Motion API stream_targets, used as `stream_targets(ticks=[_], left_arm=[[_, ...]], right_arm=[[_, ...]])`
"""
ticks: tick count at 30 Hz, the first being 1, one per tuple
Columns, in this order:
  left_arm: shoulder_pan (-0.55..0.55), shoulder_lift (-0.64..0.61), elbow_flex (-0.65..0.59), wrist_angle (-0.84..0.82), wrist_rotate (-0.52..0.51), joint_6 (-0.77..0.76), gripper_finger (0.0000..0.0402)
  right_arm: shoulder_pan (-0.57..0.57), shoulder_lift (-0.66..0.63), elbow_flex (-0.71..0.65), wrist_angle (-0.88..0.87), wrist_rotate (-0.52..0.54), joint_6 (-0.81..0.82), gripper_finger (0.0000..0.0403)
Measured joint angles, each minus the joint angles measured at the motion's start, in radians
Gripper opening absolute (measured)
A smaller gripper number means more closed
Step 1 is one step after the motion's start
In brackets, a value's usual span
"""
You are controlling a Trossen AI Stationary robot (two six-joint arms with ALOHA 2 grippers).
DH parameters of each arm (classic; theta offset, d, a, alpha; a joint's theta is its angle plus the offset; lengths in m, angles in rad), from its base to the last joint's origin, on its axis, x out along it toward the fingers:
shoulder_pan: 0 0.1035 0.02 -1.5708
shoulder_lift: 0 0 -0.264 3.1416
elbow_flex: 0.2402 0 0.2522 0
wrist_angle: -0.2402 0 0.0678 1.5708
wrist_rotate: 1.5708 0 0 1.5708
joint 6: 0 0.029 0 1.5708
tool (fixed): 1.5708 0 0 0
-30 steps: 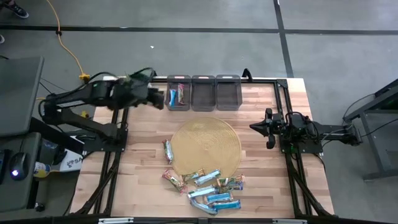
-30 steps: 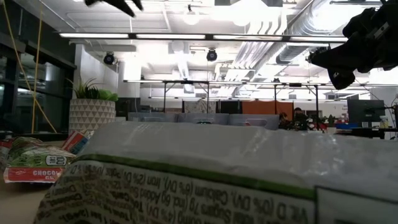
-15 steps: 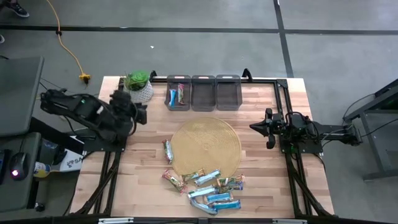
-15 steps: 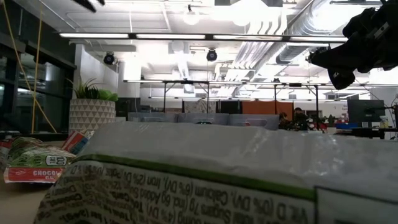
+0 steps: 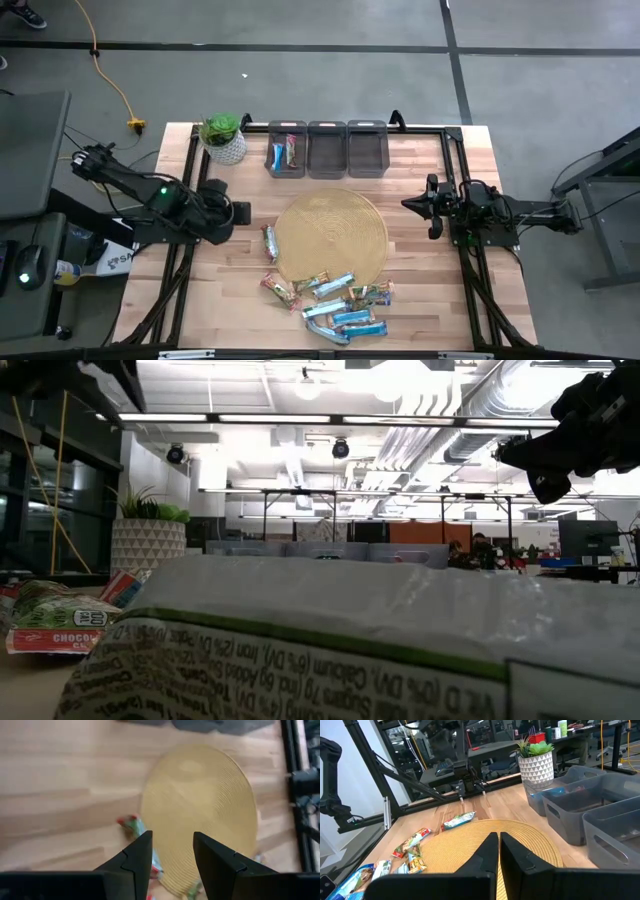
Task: Pick and place Granola Bars by type
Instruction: Put the red granola bar into the left black bin
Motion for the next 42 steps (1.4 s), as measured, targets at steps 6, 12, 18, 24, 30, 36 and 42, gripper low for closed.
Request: stream_targets(ticks=[6, 12, 18, 24, 30, 36, 42], left_arm=[[0.001, 0.080, -0.003, 0.061, 0.098, -0.005, 0.0140], [0.001, 0.173, -0.003, 0.079, 0.198, -0.007, 0.0140], [0.001, 0.249, -0.003, 0.104, 0.204, -0.006, 0.0140], [0.001, 0.318, -0.003, 0.111, 0.194, 0.007, 0.0140], [0.001, 0.380, -0.003, 0.110, 0.170, 0.013, 0.0140], [0.001, 0.433, -0.003, 0.115, 0.154, -0.015, 0.0140], [0.041, 0.452, -0.007, 0.182, 0.158, 0.019, 0.0141]], right_arm=[[0.000, 0.000, 0.000, 0.000, 0.000, 0.000, 0.0000], [0.000, 0.000, 0.000, -0.001, 0.000, 0.000, 0.0000], [0.000, 0.000, 0.000, 0.000, 0.000, 0.000, 0.0000], [0.000, 0.000, 0.000, -0.001, 0.000, 0.000, 0.0000], [0.000, 0.000, 0.000, 0.000, 0.000, 0.000, 0.0000], [0.000, 0.000, 0.000, 0.000, 0.000, 0.000, 0.0000], [0.000, 0.000, 0.000, 0.000, 0.000, 0.000, 0.0000]])
